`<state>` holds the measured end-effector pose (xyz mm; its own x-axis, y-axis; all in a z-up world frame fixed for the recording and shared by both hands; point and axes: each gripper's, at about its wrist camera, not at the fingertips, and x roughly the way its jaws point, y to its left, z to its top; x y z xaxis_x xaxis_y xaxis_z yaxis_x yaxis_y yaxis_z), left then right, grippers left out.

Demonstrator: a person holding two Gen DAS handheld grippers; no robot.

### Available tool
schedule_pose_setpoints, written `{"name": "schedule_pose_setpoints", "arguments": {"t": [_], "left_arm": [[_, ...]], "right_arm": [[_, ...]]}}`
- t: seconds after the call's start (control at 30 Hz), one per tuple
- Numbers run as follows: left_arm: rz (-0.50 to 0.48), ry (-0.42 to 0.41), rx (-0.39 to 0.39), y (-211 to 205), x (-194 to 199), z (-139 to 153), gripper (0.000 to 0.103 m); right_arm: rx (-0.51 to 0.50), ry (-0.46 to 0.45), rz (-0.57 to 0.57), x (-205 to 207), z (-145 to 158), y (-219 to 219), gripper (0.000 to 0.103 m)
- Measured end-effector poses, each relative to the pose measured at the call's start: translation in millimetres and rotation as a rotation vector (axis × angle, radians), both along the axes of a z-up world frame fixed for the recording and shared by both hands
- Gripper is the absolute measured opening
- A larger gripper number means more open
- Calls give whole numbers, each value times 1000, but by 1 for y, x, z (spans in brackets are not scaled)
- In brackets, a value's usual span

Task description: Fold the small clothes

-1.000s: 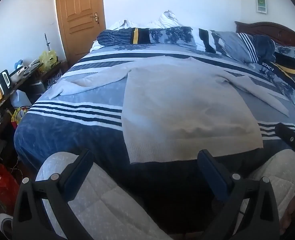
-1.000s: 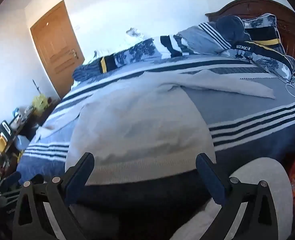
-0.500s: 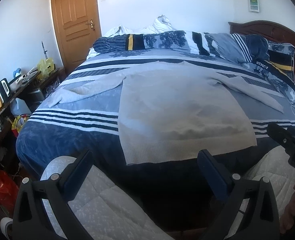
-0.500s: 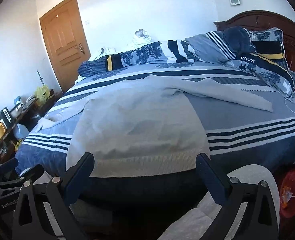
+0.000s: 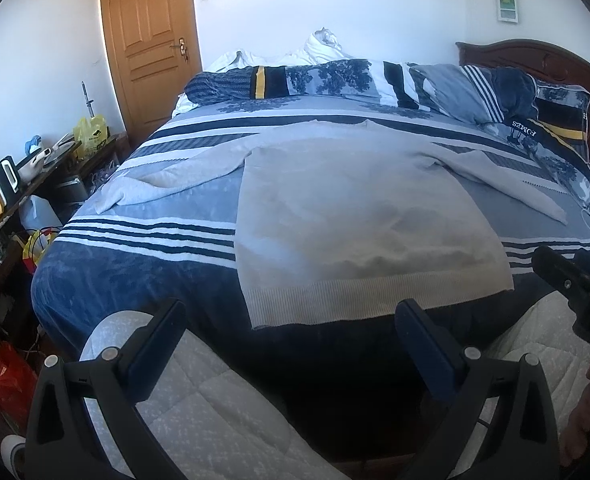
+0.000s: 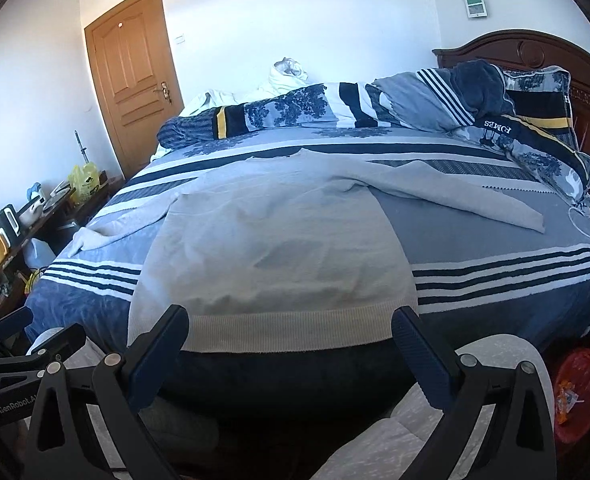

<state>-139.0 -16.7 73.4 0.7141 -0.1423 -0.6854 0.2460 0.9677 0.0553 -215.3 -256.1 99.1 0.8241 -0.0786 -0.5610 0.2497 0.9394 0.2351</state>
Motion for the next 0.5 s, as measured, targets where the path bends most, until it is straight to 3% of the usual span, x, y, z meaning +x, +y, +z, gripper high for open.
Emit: {"name": "schedule_pose_setpoints", "arguments": {"t": [0.5], "left_arm": [[1, 5, 5, 1, 0, -1, 103]], "right_arm": [[-2, 0, 1, -1, -3, -2, 102]]}}
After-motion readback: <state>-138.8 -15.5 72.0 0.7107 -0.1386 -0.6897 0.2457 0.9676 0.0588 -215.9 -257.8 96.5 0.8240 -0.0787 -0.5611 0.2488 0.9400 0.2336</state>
